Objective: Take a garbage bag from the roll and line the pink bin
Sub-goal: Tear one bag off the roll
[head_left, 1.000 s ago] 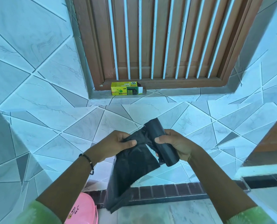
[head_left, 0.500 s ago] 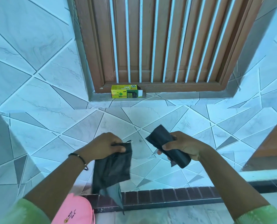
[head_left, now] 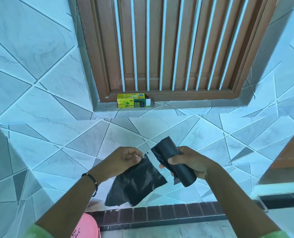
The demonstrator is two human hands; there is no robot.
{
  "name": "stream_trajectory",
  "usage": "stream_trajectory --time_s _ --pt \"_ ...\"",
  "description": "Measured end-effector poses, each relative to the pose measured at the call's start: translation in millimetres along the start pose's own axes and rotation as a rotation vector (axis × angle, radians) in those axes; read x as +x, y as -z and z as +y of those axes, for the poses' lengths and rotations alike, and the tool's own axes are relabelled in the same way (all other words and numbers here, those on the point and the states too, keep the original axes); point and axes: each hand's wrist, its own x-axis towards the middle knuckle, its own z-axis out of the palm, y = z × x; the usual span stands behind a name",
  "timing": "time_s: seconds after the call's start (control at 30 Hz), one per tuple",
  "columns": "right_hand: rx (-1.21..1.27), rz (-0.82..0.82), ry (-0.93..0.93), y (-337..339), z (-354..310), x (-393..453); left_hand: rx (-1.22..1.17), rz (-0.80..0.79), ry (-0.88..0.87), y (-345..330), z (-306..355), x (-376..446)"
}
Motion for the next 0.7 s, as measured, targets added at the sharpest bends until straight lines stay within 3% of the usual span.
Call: stream_trajectory --time_s 0.13,0.4,0.5,0.7 --pt "0.002 0.007 -0.008 -2 0 3 -0.089 -0.044 -0.049 -12 7 -5" --pt "-0.012 0.014 0.001 3 1 3 -0.147 0.062 -0.097 -15 3 -5" --pt "-0.013 -0.01 -0.002 1 4 5 -0.204 0.177 -0.119 -20 4 -4" --pt "0.018 -0.045 0.003 -5 6 7 -0.736 0.182 -0.09 -32 16 -7"
